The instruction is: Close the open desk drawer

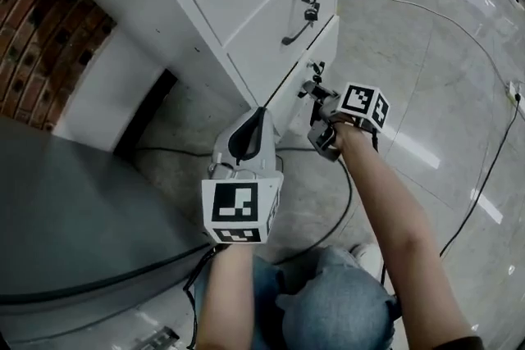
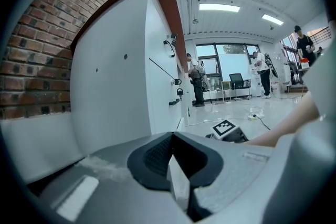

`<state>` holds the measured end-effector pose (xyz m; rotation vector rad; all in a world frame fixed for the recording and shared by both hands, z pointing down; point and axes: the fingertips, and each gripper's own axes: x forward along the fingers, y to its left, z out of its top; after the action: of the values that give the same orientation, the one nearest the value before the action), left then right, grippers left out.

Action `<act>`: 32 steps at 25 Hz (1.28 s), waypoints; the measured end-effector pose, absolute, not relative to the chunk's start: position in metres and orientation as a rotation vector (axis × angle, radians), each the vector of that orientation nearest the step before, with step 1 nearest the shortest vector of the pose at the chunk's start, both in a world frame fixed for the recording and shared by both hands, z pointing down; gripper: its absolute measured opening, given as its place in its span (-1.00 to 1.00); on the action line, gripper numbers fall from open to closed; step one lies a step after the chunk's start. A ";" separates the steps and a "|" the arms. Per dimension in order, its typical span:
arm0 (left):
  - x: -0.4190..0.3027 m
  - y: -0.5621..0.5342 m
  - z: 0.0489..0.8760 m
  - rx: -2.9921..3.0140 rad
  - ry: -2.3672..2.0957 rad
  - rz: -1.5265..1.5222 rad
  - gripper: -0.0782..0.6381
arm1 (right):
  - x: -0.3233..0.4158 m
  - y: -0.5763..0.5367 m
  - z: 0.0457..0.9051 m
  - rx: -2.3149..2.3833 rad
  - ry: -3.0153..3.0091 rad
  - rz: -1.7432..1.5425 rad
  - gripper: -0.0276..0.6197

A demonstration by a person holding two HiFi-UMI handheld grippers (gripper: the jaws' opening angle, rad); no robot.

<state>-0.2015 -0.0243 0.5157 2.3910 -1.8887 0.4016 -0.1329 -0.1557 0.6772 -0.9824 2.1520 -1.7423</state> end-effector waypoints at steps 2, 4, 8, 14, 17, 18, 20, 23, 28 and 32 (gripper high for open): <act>-0.201 -0.024 0.514 2.385 -1.892 0.382 -0.78 | -0.135 -0.157 0.677 -0.982 2.149 -1.742 -0.77; -0.201 -0.023 0.513 2.383 -1.893 0.384 -0.78 | -0.136 -0.157 0.677 -0.978 2.144 -1.742 -0.77; -0.203 -0.022 0.512 2.387 -1.902 0.404 -0.78 | -0.138 -0.158 0.680 -0.986 2.140 -1.744 -0.77; -0.202 -0.021 0.511 2.395 -1.904 0.412 -0.78 | -0.145 -0.161 0.678 -0.978 2.129 -1.742 -0.77; -0.202 -0.021 0.513 2.399 -1.899 0.423 -0.78 | -0.145 -0.162 0.679 -0.979 2.130 -1.739 -0.77; -0.202 -0.021 0.512 2.399 -1.899 0.421 -0.78 | -0.146 -0.163 0.680 -0.983 2.128 -1.739 -0.77; -0.200 -0.020 0.512 2.401 -1.898 0.416 -0.78 | -0.149 -0.165 0.680 -0.986 2.122 -1.740 -0.77; -0.199 -0.020 0.513 2.411 -1.894 0.427 -0.78 | -0.153 -0.166 0.678 -0.983 2.117 -1.740 -0.77; -0.203 -0.021 0.514 2.399 -1.902 0.423 -0.78 | -0.153 -0.166 0.679 -0.985 2.116 -1.743 -0.77; -0.203 -0.021 0.513 2.392 -1.906 0.408 -0.78 | -0.153 -0.165 0.679 -1.004 2.121 -1.743 -0.76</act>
<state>-0.2027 -0.0213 0.5128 2.3919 -1.9064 0.4085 -0.1526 -0.1653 0.6787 -1.0040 2.1211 -1.7431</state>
